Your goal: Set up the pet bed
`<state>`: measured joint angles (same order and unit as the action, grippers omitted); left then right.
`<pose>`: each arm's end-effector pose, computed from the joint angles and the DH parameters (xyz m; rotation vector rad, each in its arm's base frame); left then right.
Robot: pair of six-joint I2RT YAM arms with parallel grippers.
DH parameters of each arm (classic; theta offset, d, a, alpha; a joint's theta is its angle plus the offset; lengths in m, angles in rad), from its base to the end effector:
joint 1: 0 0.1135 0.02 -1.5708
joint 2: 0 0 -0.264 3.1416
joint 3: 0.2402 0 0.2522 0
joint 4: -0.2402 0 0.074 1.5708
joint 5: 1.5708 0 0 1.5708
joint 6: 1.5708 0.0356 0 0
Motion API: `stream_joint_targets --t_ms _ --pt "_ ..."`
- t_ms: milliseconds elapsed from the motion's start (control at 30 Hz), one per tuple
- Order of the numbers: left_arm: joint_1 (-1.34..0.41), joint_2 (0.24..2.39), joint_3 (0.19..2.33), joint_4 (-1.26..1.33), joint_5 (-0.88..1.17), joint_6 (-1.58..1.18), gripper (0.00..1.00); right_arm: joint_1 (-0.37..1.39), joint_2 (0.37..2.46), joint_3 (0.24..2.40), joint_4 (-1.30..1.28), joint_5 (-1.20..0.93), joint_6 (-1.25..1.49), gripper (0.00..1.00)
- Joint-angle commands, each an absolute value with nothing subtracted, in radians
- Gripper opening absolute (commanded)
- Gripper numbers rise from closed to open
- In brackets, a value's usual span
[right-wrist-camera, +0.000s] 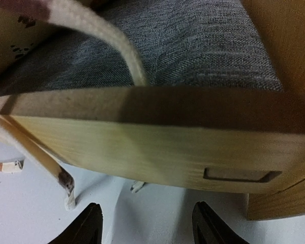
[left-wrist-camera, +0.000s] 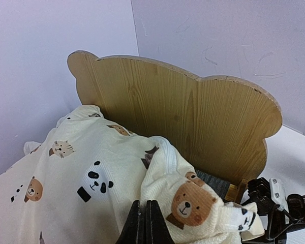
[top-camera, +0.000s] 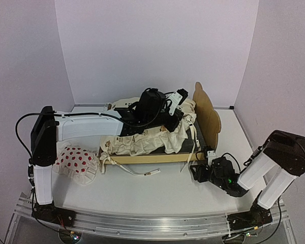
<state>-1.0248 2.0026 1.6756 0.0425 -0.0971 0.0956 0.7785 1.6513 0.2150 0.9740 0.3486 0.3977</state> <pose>0.2557 -0.4142 0.3007 0.9458 1.6373 -0.5525 0.1721 0.1526 0.0940 -0.1656 2.0189 0.3965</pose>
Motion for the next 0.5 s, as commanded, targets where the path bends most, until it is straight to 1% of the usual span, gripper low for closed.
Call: stream_joint_targets --t_ms 0,200,333,467 --pt "-1.019 2.012 1.731 0.042 -0.103 0.089 0.00 0.787 1.734 0.238 1.162 0.395 0.395 0.60" --pt "-1.019 2.013 1.740 0.035 -0.103 0.089 0.00 0.787 1.833 0.254 1.247 0.431 0.369 0.57" --pt "-1.020 2.014 1.742 0.033 -0.103 0.089 0.00 0.786 1.892 0.280 1.268 0.441 0.358 0.53" --pt "-1.020 2.017 1.746 0.029 -0.103 0.090 0.00 0.787 1.936 0.307 1.268 0.448 0.349 0.51"
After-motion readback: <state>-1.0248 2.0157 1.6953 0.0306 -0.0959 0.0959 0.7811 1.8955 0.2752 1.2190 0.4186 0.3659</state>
